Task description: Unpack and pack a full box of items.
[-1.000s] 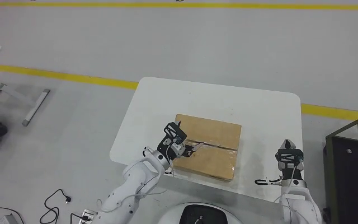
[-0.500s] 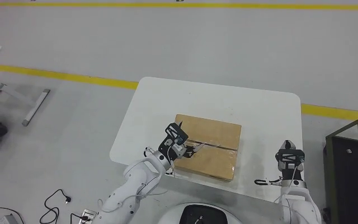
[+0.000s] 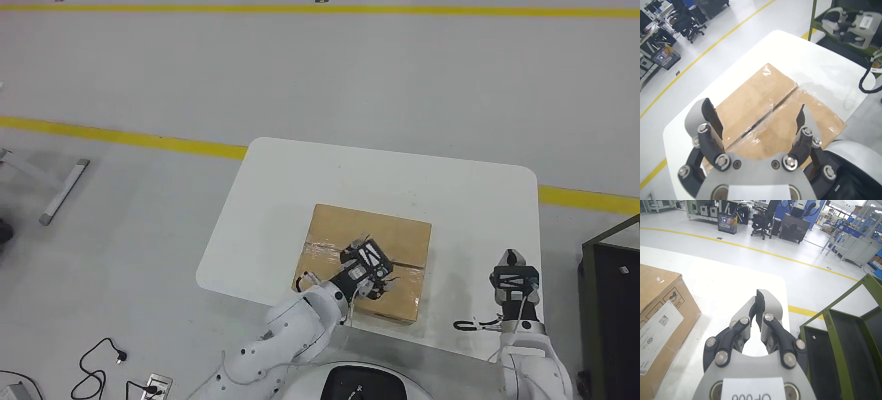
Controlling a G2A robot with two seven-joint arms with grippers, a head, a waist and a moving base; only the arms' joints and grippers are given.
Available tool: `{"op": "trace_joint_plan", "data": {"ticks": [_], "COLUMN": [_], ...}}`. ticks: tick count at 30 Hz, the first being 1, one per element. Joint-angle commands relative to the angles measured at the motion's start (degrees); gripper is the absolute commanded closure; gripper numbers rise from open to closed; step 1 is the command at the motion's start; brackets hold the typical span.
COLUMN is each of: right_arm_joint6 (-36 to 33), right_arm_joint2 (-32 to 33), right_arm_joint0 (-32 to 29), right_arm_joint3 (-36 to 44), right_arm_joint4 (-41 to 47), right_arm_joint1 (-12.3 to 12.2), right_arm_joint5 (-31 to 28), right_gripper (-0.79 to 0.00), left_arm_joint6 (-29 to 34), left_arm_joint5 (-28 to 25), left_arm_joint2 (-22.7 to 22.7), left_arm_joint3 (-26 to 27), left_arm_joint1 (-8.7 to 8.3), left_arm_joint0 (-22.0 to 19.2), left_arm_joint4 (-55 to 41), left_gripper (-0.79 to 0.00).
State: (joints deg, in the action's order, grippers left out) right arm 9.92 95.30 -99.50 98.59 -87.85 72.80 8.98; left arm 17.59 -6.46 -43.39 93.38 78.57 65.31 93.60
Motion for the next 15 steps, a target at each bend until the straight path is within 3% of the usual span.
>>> {"op": "trace_joint_plan", "data": {"ticks": [1,11,15], "right_arm_joint6": [0.0,0.1,0.1], "right_arm_joint2": [0.2,0.3,0.2], "right_arm_joint0": [0.1,0.2,0.2], "right_arm_joint3": [-0.2,-0.7,-0.9], "right_arm_joint4": [-0.1,-0.2,-0.4], "right_arm_joint1": [0.0,0.2,0.3], "right_arm_joint5": [-0.1,0.1,0.3], "right_gripper": [0.000,0.000,0.000], "left_arm_joint6": [2.2,9.4,10.4], "left_arm_joint5": [2.0,7.9,8.4], "left_arm_joint2": [2.6,7.4,7.6], "left_arm_joint3": [-1.6,-6.8,-7.6], "left_arm_joint1": [0.92,4.11,4.77], "left_arm_joint0": [-1.6,-5.9,-6.2], "left_arm_joint4": [2.0,8.0,8.9], "left_gripper": [-0.785,-0.785,-0.659]}}
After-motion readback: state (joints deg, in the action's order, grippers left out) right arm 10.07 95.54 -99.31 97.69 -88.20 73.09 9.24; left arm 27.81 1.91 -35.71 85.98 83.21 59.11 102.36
